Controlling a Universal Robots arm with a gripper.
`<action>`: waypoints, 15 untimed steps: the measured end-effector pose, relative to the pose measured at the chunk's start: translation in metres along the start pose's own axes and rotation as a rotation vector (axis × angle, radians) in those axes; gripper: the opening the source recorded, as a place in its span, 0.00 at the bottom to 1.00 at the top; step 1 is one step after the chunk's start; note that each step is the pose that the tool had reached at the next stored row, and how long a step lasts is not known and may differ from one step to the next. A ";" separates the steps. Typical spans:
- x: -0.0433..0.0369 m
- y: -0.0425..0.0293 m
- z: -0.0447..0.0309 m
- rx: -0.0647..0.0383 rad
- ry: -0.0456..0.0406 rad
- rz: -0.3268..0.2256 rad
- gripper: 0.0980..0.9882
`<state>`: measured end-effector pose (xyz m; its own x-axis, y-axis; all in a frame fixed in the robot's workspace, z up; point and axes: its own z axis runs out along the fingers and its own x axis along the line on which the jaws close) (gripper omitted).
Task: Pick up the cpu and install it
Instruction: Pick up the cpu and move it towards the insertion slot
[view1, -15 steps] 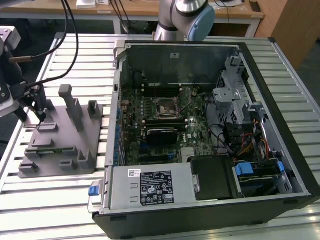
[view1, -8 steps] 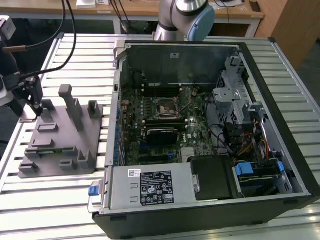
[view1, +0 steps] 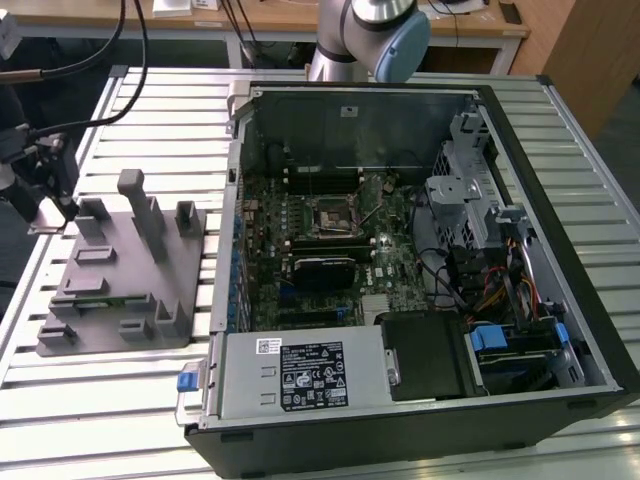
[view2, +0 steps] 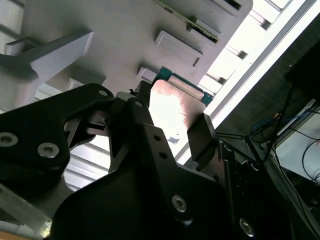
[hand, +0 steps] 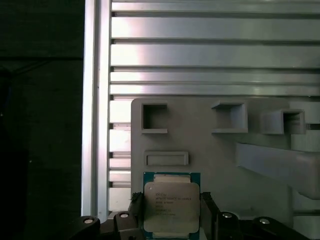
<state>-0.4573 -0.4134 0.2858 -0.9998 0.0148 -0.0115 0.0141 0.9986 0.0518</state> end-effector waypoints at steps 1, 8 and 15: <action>0.0000 0.0001 -0.0026 0.000 0.0000 0.000 0.50; -0.0003 0.0013 -0.0252 0.000 -0.0001 0.000 0.50; -0.0005 0.0022 -0.0438 0.000 0.0000 0.000 0.50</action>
<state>-0.4573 -0.4135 0.3297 -0.9998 0.0147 -0.0115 0.0141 0.9986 0.0519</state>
